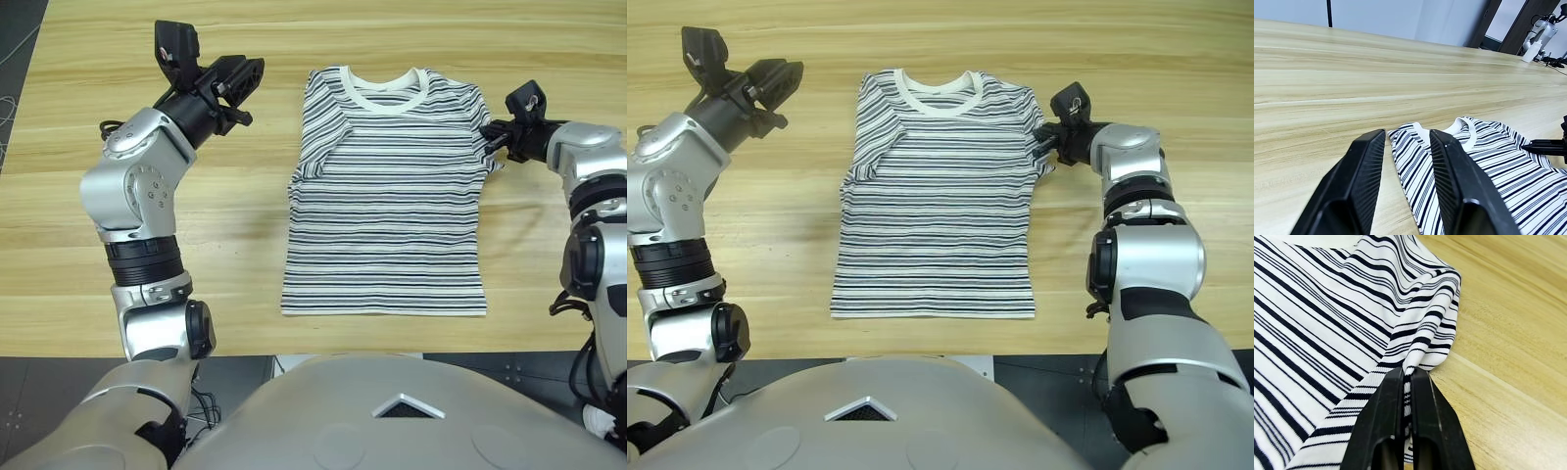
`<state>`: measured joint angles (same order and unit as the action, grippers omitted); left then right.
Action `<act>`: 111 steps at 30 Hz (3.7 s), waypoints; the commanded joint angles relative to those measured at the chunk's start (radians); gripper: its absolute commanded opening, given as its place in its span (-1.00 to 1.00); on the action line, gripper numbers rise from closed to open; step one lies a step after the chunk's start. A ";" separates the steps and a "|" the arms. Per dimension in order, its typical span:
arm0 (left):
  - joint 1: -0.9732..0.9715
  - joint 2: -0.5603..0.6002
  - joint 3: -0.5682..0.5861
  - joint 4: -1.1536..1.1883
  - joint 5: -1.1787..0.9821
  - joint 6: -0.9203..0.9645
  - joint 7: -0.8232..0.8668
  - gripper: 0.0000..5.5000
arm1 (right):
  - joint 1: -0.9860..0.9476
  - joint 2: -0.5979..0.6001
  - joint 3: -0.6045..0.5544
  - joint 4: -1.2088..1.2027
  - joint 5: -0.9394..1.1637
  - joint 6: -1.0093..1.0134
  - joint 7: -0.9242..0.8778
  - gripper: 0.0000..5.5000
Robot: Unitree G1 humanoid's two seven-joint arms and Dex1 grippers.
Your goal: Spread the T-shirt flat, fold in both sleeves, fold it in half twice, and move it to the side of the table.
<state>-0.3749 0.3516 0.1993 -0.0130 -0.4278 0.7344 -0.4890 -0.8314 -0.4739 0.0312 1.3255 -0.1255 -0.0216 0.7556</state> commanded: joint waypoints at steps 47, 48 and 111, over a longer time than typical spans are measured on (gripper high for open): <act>0.016 0.003 -0.027 -0.068 -0.038 0.018 0.031 -0.38 | 0.128 0.012 0.206 -0.453 -0.098 -0.061 0.082 -0.95; 0.017 0.003 -0.028 -0.069 -0.039 0.019 0.031 -0.38 | 0.138 0.012 0.210 -0.477 -0.097 -0.053 0.085 -0.95; 0.019 -0.002 -0.041 -0.069 -0.064 0.017 0.031 -0.38 | 0.032 -0.120 0.106 -0.424 -0.035 -0.027 -0.013 -0.63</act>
<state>-0.3553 0.3427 0.1606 -0.0811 -0.4909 0.7398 -0.4609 -0.7581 -0.6032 0.0886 0.7329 -0.0826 0.0114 0.8246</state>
